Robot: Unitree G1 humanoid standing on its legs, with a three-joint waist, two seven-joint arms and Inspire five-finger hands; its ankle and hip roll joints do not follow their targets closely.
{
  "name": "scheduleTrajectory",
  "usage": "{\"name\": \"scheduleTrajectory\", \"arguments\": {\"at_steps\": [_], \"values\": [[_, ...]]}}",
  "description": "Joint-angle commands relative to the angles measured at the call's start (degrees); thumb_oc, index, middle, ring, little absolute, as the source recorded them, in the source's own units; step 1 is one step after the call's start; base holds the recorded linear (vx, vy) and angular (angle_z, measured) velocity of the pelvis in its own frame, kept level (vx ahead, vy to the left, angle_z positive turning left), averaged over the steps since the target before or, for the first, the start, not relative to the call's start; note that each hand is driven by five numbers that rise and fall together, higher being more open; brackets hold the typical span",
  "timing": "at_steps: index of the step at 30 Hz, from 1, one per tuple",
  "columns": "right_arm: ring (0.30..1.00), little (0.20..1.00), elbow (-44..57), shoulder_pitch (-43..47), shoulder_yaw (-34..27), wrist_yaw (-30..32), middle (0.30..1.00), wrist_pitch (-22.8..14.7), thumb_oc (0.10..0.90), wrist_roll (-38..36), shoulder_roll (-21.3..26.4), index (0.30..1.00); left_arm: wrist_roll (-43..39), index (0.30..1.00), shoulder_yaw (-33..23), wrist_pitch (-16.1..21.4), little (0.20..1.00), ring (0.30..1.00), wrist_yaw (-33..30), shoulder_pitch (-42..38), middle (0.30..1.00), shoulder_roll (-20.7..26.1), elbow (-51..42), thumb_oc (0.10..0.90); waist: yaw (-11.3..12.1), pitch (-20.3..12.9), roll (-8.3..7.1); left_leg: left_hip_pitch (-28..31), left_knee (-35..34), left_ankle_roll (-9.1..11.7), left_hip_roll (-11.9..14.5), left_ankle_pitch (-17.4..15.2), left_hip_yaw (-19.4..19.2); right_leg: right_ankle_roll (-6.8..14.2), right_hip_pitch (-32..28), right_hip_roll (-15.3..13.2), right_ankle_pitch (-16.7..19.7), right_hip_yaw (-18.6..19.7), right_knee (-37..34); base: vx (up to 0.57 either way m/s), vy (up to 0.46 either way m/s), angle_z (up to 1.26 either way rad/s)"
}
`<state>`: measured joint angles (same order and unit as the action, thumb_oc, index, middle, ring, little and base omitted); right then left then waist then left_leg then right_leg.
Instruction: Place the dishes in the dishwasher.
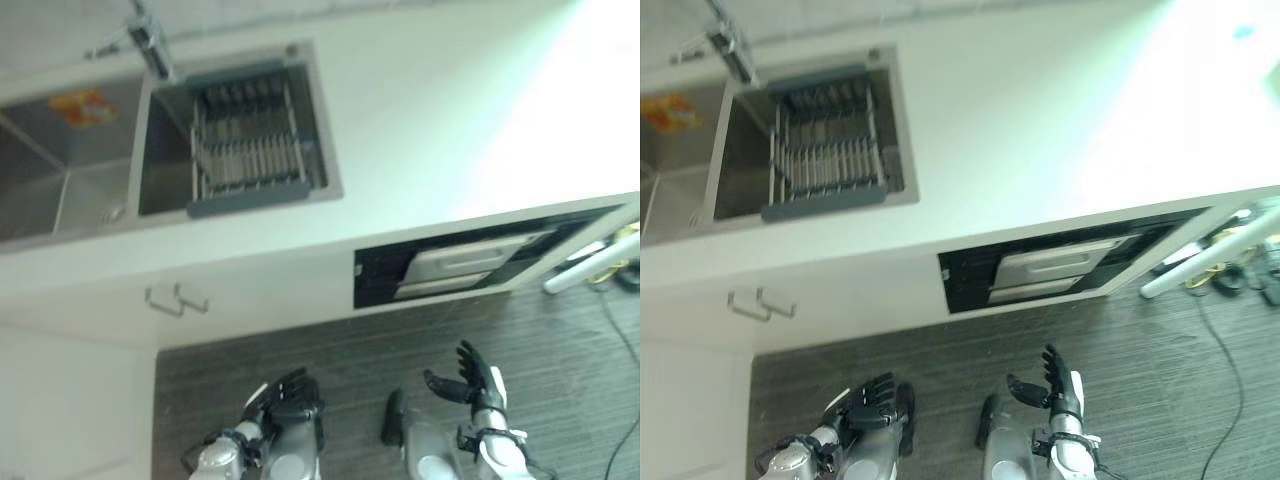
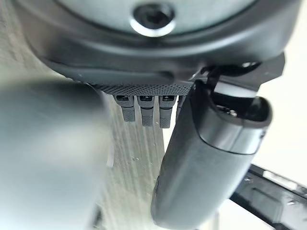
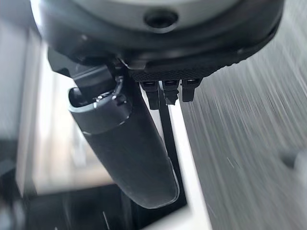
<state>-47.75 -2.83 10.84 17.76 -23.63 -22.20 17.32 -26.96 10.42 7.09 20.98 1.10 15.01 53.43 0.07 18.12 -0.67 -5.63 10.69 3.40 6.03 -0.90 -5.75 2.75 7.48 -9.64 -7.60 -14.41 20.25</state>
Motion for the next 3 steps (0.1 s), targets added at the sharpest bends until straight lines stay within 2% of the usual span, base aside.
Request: {"name": "scheduleTrajectory", "arguments": {"at_steps": [1, 3], "values": [[0.9, 0.9, 1.9, 4.9, -0.3, -1.6, 0.9, -3.1, 0.8, 1.0, 2.7, 0.9, -1.7, 0.9, 3.6, -0.6, 0.9, 0.9, 5.3, 0.9, 0.9, -1.7, -3.0, 0.8, 1.1, -0.8, 1.67, -1.8, 6.5, -0.5, -0.2, -9.6, 0.6, 4.1, -2.3, -1.7, -1.9, 2.6, -3.1, 0.03, 0.028, -0.24], [0.9, 0.9, -1.0, 5.0, 0.1, -3.9, 0.9, -2.1, 0.8, 2.9, 1.9, 0.9, -0.4, 0.9, 3.6, -0.7, 0.9, 0.9, 6.3, 0.1, 0.9, -2.2, 0.6, 0.8, 0.6, -1.7, 1.72, -0.8, 6.5, -0.6, -0.2, -10.2, 0.1, 4.1, -2.7, -1.5, -2.0, 3.1, -3.1, 0.02, 0.021, -0.26]]}}
